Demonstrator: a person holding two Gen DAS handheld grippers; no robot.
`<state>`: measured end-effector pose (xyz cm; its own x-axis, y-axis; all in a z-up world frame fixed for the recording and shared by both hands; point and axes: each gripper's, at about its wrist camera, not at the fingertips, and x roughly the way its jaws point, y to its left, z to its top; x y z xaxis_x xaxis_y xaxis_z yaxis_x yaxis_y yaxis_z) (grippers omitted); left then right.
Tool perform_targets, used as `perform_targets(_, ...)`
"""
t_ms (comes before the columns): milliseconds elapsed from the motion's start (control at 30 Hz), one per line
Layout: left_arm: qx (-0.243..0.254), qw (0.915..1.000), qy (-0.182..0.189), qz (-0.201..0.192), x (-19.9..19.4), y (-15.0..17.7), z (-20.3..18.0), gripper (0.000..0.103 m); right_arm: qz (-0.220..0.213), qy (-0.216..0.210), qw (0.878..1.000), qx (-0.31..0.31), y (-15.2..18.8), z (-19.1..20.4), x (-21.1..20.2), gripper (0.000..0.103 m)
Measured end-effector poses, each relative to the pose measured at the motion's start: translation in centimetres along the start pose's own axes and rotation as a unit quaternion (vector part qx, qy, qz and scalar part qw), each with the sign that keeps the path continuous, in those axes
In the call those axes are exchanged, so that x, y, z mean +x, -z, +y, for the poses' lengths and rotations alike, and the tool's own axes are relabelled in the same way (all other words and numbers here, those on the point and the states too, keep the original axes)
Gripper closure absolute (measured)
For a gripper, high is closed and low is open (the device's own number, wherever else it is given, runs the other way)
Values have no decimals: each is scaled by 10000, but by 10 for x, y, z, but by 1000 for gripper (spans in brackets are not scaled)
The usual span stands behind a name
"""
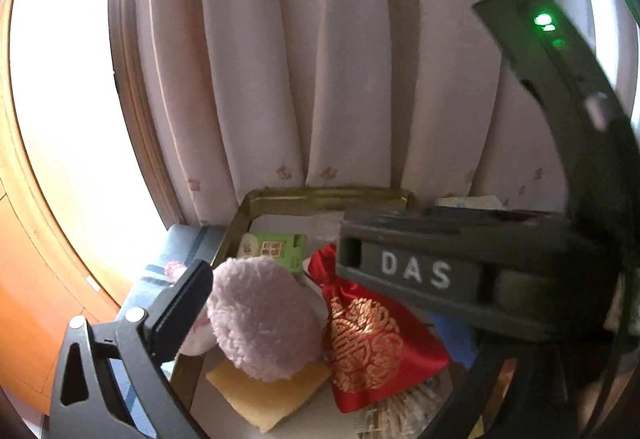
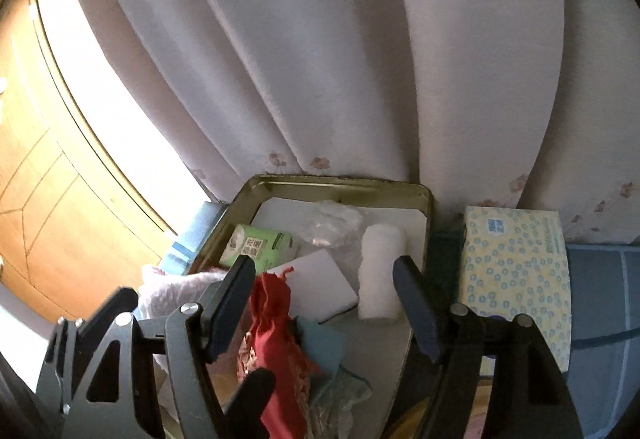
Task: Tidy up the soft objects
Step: 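Withdraw both open tools up from the tray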
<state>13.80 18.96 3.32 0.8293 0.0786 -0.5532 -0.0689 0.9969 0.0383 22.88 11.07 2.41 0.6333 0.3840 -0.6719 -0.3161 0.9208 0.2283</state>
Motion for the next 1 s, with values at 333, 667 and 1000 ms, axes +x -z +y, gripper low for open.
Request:
perform_targets(333, -118, 9989, -58, -457, -8, 20, 5, 1, -1136, 351, 9928, 153, 36, -1, -34, 29)
perform_targets(667, -153, 9876, -715, -1388, -22, 37, 18, 1, -3009, 1002, 9483, 132, 87, 10, -83, 17)
perform_targets(1000, -337, 9869, -535, -1487, -25, 48, 27, 1, -3367, 1307, 9323, -198, 99, 17, -82, 16)
